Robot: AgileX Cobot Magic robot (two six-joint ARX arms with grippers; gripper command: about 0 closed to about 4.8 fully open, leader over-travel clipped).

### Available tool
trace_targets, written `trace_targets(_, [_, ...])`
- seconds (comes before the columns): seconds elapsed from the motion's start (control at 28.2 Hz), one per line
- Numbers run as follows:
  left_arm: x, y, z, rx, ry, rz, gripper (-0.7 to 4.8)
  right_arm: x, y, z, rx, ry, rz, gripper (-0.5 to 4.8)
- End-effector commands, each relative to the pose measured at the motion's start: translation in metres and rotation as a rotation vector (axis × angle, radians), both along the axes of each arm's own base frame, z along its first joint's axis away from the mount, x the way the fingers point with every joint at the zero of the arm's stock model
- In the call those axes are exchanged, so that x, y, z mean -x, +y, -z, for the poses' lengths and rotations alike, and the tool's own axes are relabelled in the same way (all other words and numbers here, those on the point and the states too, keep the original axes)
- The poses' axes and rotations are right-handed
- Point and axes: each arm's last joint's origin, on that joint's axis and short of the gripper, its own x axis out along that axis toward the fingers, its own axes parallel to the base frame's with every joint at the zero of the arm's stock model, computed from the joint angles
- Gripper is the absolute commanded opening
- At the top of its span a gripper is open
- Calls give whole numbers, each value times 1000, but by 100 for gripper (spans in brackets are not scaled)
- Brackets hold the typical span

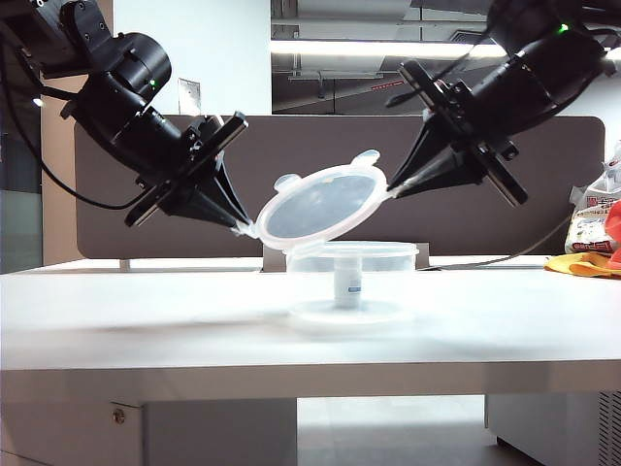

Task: Remove the lid of the round box, pick up the small white medicine bottle inside, and place it on the table.

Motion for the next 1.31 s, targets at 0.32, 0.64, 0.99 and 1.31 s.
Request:
trace_targets(0.32, [13,50,-18,-65,19,43,-6,14,71,0,-69,-68,-138,-2])
trace_targets(0.64, [12,112,-13,-138,88,-129,-6,16,139,21,-41,-51,-252,0])
trace_targets(0.99, [3,120,-17,-166,17,-224,32,12,140,24,-18,-66,-224,149])
trace_targets(1.31, [1,122,-18,-228,-2,-283,227,12,141,22,-41,-65,-258,242])
